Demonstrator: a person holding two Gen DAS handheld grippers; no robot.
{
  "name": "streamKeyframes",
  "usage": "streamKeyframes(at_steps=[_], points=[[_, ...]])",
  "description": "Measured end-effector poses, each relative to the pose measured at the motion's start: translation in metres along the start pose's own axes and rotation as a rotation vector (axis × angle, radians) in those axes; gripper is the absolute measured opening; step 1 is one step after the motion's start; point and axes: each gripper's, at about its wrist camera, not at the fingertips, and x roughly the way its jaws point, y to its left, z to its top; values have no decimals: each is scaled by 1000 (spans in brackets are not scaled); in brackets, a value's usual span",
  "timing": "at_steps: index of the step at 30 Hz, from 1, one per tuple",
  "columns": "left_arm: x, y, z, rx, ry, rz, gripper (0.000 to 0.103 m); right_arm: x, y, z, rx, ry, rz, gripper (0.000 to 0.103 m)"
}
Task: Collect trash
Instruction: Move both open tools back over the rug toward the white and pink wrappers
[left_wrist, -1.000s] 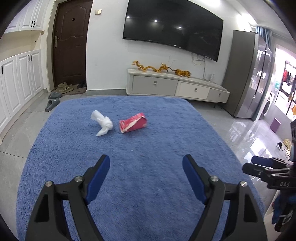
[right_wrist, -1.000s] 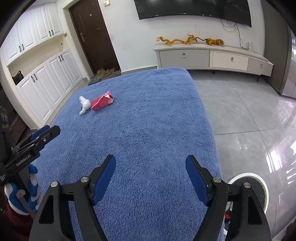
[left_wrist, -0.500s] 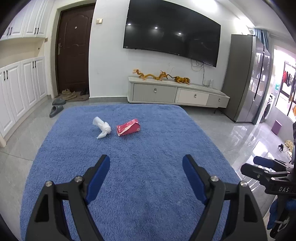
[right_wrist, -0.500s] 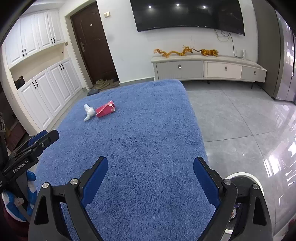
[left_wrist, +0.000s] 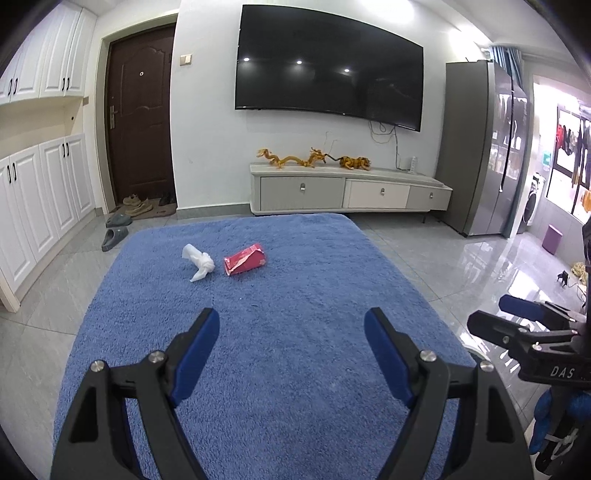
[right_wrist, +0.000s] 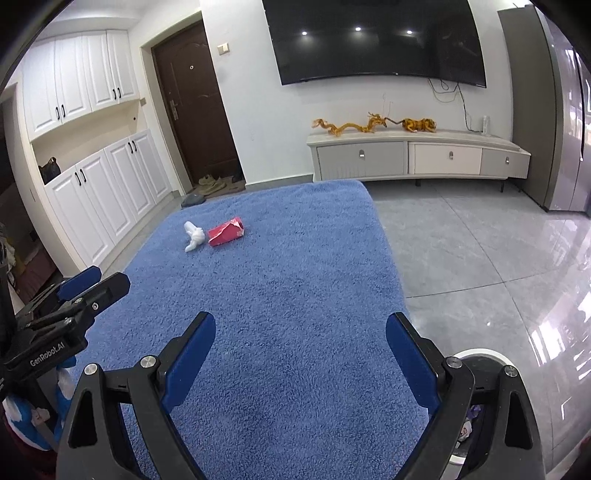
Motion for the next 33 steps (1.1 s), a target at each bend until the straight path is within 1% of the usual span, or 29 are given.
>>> streamKeyframes(at_steps=[7, 11, 13, 14, 15, 18, 20, 27, 33], points=[[-5, -15, 6, 10, -24, 22, 80, -9, -8, -1, 2, -31, -5, 92], [-6, -26, 9, 37, -45, 32, 80, -11, -16, -1, 14, -41, -7, 92], [-6, -34, 11, 58, -55, 34, 80, -11, -20, -1, 24, -48, -12, 95], [-6, -38, 12, 63, -57, 33, 80, -12, -24, -1, 31, -51, -16, 99], [-6, -41, 13, 69, -59, 31, 80, -12, -26, -1, 38, -56, -19, 101], [-3, -49, 15, 86, -64, 34, 80, -11, -35, -2, 56, -62, -24, 101], [1, -52, 17, 89, -60, 33, 80, -10, -39, -3, 64, -63, -30, 103], [19, -63, 18, 121, -29, 30, 80, -5, -52, -6, 90, -76, -53, 103], [43, -59, 17, 139, 30, 36, 80, 2, -59, -4, 109, -86, -65, 103]])
